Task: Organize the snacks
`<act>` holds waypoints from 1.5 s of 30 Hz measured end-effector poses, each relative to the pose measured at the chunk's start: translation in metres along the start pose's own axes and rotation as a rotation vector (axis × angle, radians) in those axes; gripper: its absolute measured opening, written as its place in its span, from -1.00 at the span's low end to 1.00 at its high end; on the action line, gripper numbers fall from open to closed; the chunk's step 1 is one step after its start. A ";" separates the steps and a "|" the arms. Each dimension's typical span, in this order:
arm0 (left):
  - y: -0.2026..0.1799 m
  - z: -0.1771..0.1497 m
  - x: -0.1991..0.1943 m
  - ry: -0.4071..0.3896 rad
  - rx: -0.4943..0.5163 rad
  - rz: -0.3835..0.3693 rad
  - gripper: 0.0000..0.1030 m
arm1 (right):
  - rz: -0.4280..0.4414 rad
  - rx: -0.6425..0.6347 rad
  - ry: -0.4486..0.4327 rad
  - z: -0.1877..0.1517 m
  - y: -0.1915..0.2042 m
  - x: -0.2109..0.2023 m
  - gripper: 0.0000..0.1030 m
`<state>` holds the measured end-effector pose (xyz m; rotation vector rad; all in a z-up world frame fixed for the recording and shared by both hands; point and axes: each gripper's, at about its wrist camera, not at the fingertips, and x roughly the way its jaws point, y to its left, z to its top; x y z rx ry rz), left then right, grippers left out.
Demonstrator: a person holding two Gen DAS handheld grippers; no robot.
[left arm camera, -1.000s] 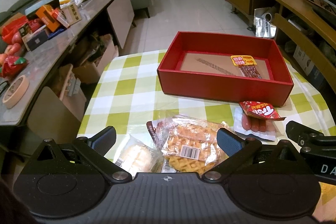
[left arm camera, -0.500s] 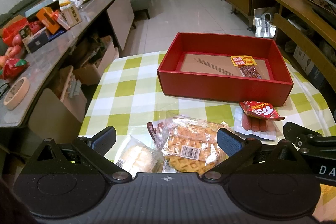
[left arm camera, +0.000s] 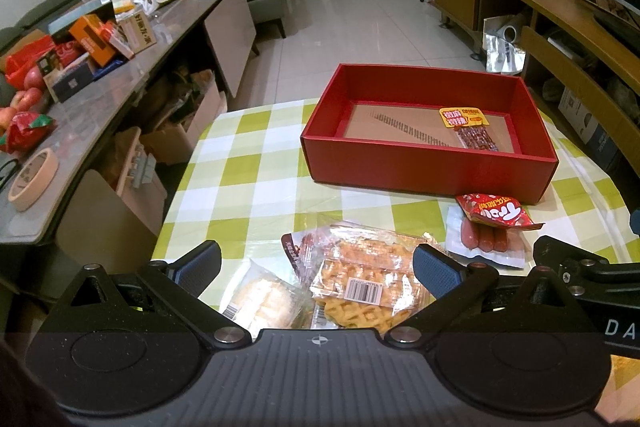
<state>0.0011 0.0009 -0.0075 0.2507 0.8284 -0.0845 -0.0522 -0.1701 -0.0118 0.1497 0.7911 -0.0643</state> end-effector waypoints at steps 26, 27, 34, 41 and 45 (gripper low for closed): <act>0.002 0.000 0.000 -0.001 0.001 0.000 1.00 | 0.014 0.000 0.013 -0.002 0.001 0.005 1.00; 0.002 0.000 0.000 0.000 0.003 0.000 1.00 | 0.013 -0.002 0.014 -0.003 0.001 0.005 1.00; 0.006 -0.004 0.003 0.014 0.015 0.003 1.00 | 0.019 -0.035 0.035 -0.005 0.003 0.010 1.00; 0.017 -0.010 0.019 0.074 0.010 0.026 1.00 | 0.031 -0.072 0.092 -0.011 0.009 0.020 1.00; 0.019 -0.014 0.028 0.102 0.013 0.037 1.00 | 0.021 -0.032 0.086 -0.006 0.005 0.020 1.00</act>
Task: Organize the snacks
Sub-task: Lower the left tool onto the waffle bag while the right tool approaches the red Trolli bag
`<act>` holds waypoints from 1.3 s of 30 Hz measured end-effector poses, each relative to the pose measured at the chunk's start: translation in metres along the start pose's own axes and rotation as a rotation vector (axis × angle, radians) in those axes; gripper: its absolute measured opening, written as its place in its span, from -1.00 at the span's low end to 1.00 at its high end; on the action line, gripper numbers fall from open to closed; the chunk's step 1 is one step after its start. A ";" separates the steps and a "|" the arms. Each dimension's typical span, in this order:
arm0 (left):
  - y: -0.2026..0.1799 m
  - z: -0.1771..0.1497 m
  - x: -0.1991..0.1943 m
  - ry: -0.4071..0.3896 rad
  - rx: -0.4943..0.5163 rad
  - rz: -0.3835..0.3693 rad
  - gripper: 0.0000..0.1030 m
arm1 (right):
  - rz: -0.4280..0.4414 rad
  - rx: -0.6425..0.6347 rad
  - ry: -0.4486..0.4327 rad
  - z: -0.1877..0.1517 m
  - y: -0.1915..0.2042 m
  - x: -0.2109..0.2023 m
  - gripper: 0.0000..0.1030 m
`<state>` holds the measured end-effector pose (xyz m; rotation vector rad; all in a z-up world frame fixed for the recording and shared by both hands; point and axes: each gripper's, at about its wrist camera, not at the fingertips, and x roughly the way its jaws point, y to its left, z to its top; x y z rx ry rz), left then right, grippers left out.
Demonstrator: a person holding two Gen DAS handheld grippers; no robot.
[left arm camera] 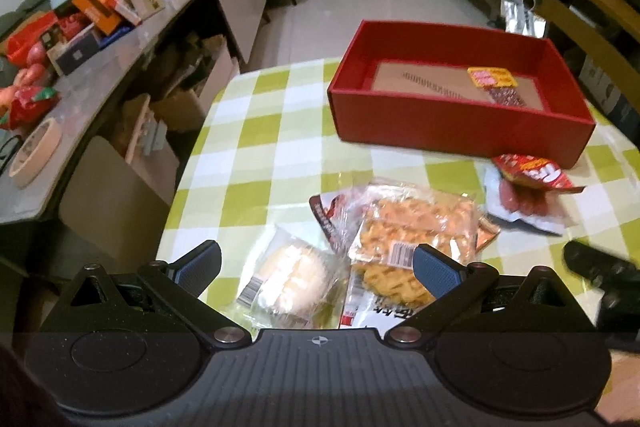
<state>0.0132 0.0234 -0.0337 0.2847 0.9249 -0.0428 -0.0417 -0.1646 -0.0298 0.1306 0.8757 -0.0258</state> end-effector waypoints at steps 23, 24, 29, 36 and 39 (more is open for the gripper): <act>-0.030 0.023 0.039 0.097 -0.069 -0.103 1.00 | -0.001 0.117 -0.008 0.031 -0.034 0.008 1.00; -0.036 0.022 0.042 0.108 -0.055 -0.089 1.00 | 0.000 0.118 -0.003 0.033 -0.034 0.011 1.00; -0.055 0.021 0.055 0.148 -0.025 -0.081 1.00 | 0.011 0.109 0.029 0.037 -0.035 0.021 1.00; -0.060 0.014 0.059 0.193 0.031 -0.134 0.65 | -0.018 0.155 0.068 0.045 -0.055 0.040 1.00; -0.056 0.012 0.054 0.200 0.027 -0.147 0.54 | -0.004 0.167 0.106 0.050 -0.056 0.056 1.00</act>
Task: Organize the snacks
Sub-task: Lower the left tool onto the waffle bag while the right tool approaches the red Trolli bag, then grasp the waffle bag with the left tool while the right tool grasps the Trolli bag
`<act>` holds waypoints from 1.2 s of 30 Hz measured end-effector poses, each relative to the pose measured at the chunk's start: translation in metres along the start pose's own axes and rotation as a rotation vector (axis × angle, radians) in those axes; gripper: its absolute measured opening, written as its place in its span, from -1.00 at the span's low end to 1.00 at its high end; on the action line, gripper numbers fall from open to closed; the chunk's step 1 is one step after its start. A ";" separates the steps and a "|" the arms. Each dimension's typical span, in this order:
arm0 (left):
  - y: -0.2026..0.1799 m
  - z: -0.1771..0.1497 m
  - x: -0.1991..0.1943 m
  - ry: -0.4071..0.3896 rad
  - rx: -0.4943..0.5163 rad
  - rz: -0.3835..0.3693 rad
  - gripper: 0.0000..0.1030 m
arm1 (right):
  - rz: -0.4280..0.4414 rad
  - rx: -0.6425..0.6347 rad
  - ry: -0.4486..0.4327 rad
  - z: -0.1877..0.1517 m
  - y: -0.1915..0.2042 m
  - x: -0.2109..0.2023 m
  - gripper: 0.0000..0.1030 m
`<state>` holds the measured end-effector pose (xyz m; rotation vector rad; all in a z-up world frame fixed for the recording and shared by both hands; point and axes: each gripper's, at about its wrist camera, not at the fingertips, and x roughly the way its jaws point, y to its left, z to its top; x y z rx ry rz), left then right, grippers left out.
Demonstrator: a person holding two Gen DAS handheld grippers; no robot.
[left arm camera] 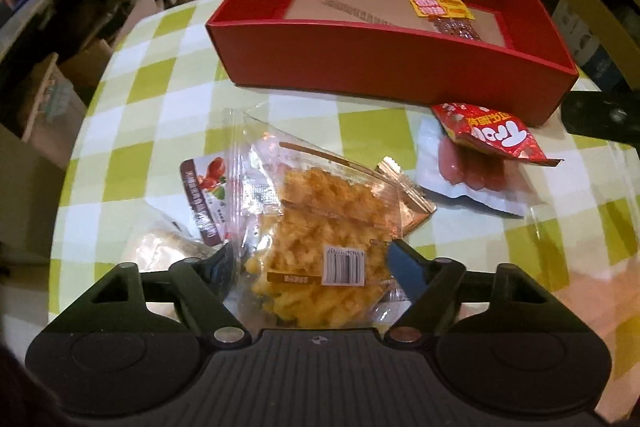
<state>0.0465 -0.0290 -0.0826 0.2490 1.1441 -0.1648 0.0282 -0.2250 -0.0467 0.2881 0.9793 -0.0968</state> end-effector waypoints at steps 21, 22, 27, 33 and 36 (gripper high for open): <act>0.004 -0.005 -0.011 -0.053 0.102 0.041 0.56 | -0.045 -0.062 0.184 0.008 0.041 0.099 1.00; 0.004 -0.005 -0.011 -0.056 0.105 0.045 0.57 | -0.048 -0.066 0.191 0.008 0.042 0.101 1.00; 0.002 -0.007 -0.009 -0.067 0.124 0.079 0.73 | -0.047 -0.067 0.194 0.005 0.043 0.103 1.00; -0.001 -0.009 -0.009 -0.074 0.136 0.091 0.75 | -0.030 -0.083 0.209 0.007 0.042 0.107 1.00; -0.002 -0.010 -0.010 -0.077 0.141 0.094 0.76 | -0.046 -0.132 0.214 0.005 0.047 0.108 1.00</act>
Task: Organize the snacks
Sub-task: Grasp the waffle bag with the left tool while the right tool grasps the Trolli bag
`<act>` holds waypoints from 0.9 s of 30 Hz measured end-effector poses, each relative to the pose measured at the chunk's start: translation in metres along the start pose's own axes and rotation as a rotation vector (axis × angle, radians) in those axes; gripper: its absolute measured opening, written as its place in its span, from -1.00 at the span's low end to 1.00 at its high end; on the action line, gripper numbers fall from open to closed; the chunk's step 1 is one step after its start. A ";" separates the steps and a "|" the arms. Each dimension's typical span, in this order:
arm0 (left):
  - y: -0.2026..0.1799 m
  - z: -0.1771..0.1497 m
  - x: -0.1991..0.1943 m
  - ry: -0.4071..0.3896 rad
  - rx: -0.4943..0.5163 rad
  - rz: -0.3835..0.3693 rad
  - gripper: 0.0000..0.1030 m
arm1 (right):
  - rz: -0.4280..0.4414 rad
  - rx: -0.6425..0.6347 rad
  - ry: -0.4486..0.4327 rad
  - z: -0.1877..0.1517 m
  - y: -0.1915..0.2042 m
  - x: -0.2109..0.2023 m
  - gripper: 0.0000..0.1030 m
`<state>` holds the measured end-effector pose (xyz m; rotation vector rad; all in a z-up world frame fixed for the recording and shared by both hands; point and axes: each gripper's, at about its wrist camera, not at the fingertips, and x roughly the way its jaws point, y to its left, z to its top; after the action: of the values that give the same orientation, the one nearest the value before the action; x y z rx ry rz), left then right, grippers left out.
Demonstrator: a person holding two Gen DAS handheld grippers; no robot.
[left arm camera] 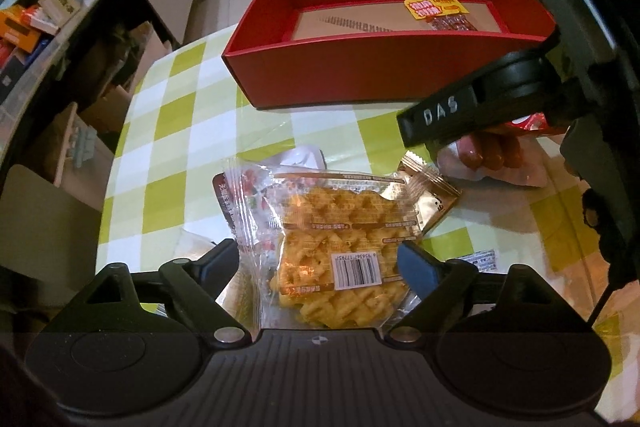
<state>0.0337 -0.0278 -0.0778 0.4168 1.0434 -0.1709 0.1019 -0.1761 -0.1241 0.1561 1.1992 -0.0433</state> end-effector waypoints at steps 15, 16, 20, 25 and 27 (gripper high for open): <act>0.002 0.000 -0.002 0.001 0.002 -0.033 0.60 | 0.087 0.015 -0.039 -0.007 -0.015 -0.028 0.64; 0.005 0.001 -0.002 0.006 -0.010 -0.043 0.59 | 0.094 0.012 -0.039 -0.009 -0.017 -0.030 0.63; 0.023 0.005 -0.001 0.029 -0.086 -0.086 0.59 | 0.124 -0.001 -0.037 -0.018 -0.023 -0.037 0.59; 0.040 0.009 -0.001 0.038 -0.161 -0.106 0.60 | 0.137 -0.002 -0.040 -0.027 -0.032 -0.046 0.55; 0.039 0.011 -0.002 0.031 -0.173 -0.104 0.62 | 0.148 0.010 -0.051 -0.029 -0.037 -0.051 0.48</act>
<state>0.0542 0.0027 -0.0611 0.2096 1.1013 -0.1661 0.0519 -0.2114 -0.0903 0.2507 1.1336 0.0762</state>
